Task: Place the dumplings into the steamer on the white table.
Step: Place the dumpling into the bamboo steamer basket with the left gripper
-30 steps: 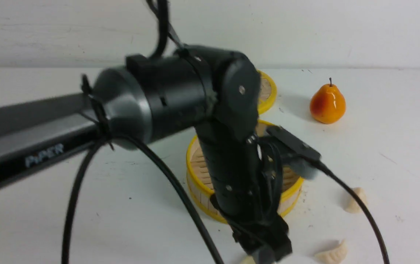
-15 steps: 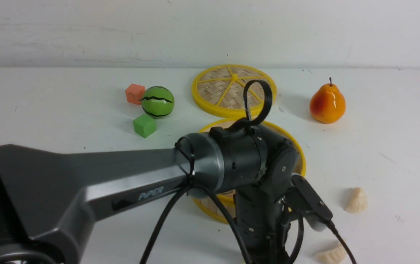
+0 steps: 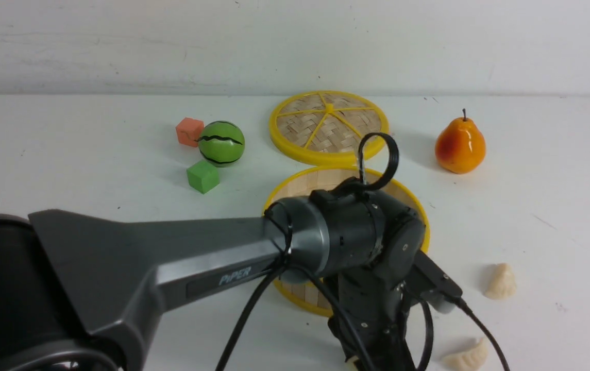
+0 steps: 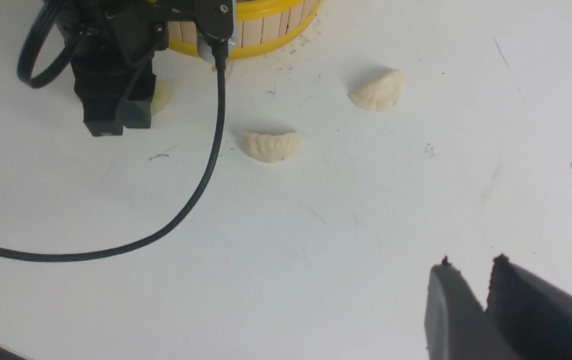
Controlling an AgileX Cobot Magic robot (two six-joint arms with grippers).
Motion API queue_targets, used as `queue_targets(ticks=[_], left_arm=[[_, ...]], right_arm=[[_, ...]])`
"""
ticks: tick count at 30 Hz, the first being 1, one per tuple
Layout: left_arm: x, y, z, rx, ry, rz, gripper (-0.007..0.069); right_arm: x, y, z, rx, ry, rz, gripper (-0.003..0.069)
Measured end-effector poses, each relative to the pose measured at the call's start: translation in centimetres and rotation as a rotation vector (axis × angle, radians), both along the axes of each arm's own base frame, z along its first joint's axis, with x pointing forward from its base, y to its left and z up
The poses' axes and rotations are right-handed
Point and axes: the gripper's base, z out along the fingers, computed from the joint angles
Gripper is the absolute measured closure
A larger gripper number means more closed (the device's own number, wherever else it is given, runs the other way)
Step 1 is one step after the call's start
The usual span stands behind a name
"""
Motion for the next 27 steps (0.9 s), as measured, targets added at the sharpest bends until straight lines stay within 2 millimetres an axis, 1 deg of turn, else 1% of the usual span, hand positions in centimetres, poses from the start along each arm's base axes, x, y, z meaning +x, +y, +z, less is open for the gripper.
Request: queue_targets(ticks=[2, 3, 4, 5, 7, 8, 9, 10, 11, 12, 15, 16, 19, 21, 23, 24, 27], left_arm=[[0.3, -0.1, 1.2, 0.001, -0.022, 0.028, 0.0338], [0.6, -0.1, 2.4, -0.004, -0.043, 0.061, 0.0338], [0.7, -0.1, 3.1, -0.009, -0.058, 0.083, 0.0338], [1.1, -0.1, 4.5, -0.024, -0.091, 0.135, 0.0338], [1.8, 0.1, 6.7, -0.056, -0.133, 0.214, 0.0338], [2.5, 0.5, 8.2, -0.082, -0.163, 0.275, 0.0338], [2.8, 0.7, 8.5, -0.086, -0.169, 0.288, 0.0338], [3.9, 1.5, 10.0, -0.111, -0.201, 0.358, 0.0338], [4.7, 2.0, 10.9, -0.133, -0.216, 0.402, 0.0338], [5.9, 3.1, 11.8, -0.155, -0.233, 0.466, 0.0338], [8.0, 5.2, 12.3, -0.185, -0.243, 0.581, 0.0338], [9.0, 6.3, 12.3, -0.198, -0.242, 0.635, 0.0338], [11.2, 8.4, 11.6, -0.228, -0.227, 0.737, 0.0338], [12.5, 9.4, 10.7, -0.246, -0.201, 0.79, 0.0338], [13.5, 9.9, 9.1, -0.239, -0.162, 0.824, 0.0338], [13.6, 10.0, 8.9, -0.238, -0.158, 0.828, 0.0338], [14.4, 9.9, 6.3, -0.198, -0.118, 0.841, 0.0338]], right_arm=[[0.0, 0.0, 0.0, 0.0, 0.0, 0.0, 0.0531], [0.0, 0.0, 0.0, 0.0, 0.0, 0.0, 0.053], [0.0, 0.0, 0.0, 0.0, 0.0, 0.0, 0.0529], [0.0, 0.0, 0.0, 0.0, 0.0, 0.0, 0.0527], [0.0, 0.0, 0.0, 0.0, 0.0, 0.0, 0.0526], [0.0, 0.0, 0.0, 0.0, 0.0, 0.0, 0.0526], [0.0, 0.0, 0.0, 0.0, 0.0, 0.0, 0.0526], [0.0, 0.0, 0.0, 0.0, 0.0, 0.0, 0.0524], [0.0, 0.0, 0.0, 0.002, -0.002, 0.0, 0.0524], [0.0, 0.0, 0.0, 0.005, -0.005, 0.002, 0.0523], [0.1, 0.1, 0.1, 0.011, -0.014, 0.004, 0.0522], [0.1, 0.1, 0.1, 0.012, -0.017, 0.004, 0.0522], [0.2, 0.2, 0.2, 0.02, -0.027, 0.006, 0.0521], [0.2, 0.2, 0.3, 0.025, -0.039, 0.007, 0.0519], [0.3, 0.2, 0.4, 0.03, -0.051, 0.008, 0.0518], [0.3, 0.2, 0.4, 0.03, -0.051, 0.008, 0.0518], [0.4, 0.3, 0.5, 0.037, -0.069, 0.009, 0.0514]])
